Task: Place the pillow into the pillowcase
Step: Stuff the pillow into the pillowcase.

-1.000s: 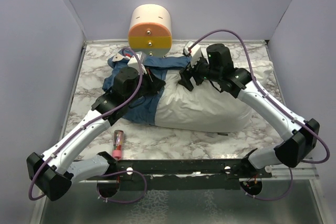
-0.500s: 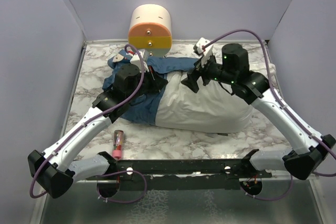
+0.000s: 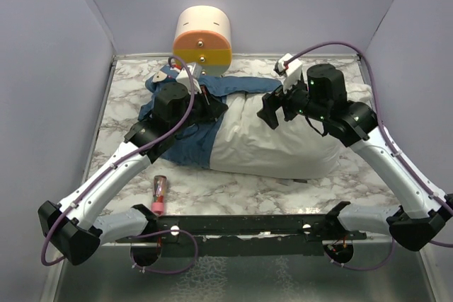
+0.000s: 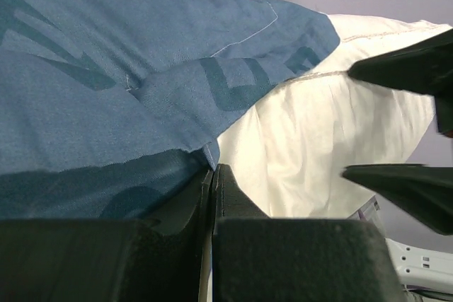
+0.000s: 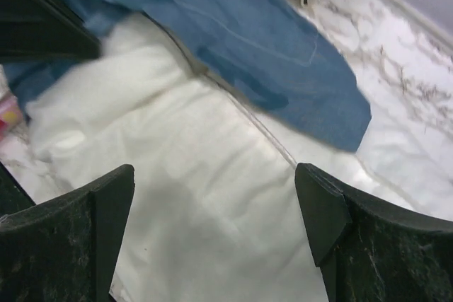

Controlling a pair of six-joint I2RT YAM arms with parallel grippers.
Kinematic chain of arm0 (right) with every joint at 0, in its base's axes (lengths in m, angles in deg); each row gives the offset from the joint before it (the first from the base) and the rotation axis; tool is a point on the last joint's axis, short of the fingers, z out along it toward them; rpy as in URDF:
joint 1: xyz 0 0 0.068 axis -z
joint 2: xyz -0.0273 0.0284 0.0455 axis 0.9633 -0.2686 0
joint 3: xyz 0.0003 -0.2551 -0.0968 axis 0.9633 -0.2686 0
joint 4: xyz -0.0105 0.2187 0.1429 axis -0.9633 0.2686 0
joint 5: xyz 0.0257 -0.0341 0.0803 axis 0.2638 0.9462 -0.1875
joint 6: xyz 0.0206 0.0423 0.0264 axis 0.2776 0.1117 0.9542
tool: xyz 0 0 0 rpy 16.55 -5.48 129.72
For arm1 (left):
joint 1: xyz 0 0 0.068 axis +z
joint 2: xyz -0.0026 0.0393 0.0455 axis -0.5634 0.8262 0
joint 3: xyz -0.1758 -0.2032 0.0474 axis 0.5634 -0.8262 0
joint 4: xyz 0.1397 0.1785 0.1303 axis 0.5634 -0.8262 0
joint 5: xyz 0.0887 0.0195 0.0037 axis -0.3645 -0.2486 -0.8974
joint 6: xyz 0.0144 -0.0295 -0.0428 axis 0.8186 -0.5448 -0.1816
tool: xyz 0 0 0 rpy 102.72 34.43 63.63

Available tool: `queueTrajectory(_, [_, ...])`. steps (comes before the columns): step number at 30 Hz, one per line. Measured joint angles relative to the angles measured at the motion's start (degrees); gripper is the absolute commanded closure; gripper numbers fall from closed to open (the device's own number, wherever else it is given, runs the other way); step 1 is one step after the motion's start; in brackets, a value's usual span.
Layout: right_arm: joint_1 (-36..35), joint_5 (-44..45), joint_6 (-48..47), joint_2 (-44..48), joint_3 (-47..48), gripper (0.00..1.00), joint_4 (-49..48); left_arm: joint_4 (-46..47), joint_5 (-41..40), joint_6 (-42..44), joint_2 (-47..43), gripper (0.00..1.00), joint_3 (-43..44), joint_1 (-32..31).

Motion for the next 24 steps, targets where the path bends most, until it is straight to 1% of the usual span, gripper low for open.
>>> queueTrajectory(3, [0.1, 2.9, 1.0, -0.2, -3.4, 0.05, 1.6, 0.0, 0.3, 0.0, 0.3, 1.00, 0.3, 0.0])
queueTrajectory(4, [0.3, 4.4, 1.3, -0.4, -4.4, 0.11, 1.8, 0.0, 0.4, 0.0, 0.4, 1.00, 0.3, 0.0])
queueTrajectory(6, [0.4, 4.7, 1.3, -1.2, -6.0, 0.27, 1.7, 0.0, 0.8, 0.0, 0.4, 1.00, 0.3, 0.0])
queueTrajectory(7, [0.5, 4.9, 1.2, -1.5, -7.1, 0.43, 0.6, 0.0, 1.0, 0.0, 0.4, 1.00, 0.3, 0.0])
queueTrajectory(8, [0.6, 4.9, 1.4, -1.7, -7.9, 0.61, -0.1, 0.0, 1.1, 0.0, 0.4, 1.00, 0.3, 0.0])
queueTrajectory(9, [0.7, 4.8, 1.2, -2.1, -8.8, 0.73, -1.1, 0.1, 1.2, 0.0, 0.4, 1.00, 0.3, 0.0])
queueTrajectory(10, [0.7, 4.6, 1.5, -2.4, -9.4, 0.81, -1.9, 0.1, 1.3, 0.0, 0.4, 1.00, 0.3, 0.0])
queueTrajectory(12, [0.8, 3.5, 1.7, -3.1, -10.5, 0.93, -4.0, 0.5, 1.4, -0.2, 0.5, 1.00, 0.3, 0.1])
queueTrajectory(14, [1.1, 1.5, 2.2, -3.8, -11.6, 0.98, -6.5, 1.0, 1.7, -0.4, 1.4, 1.00, 1.2, 0.1])
queueTrajectory(15, [1.2, 1.0, 2.6, -4.0, -11.8, 0.99, -7.3, 1.2, 1.9, -0.5, 2.1, 1.00, 1.8, 0.2])
queueTrajectory(20, [2.4, -1.4, 5.0, -5.1, -10.9, 0.99, -13.4, 1.5, 3.1, -1.0, 8.1, 1.00, 8.7, 0.9])
queueTrajectory(21, [2.5, -1.4, 5.4, -5.6, -9.9, 0.99, -13.8, 1.4, 3.2, -1.0, 8.7, 1.00, 9.5, 1.0])
queueTrajectory(24, [2.9, -0.8, 5.8, -8.3, -4.9, 0.99, -15.4, 1.1, 3.8, -1.2, 13.9, 1.00, 16.5, 1.5])
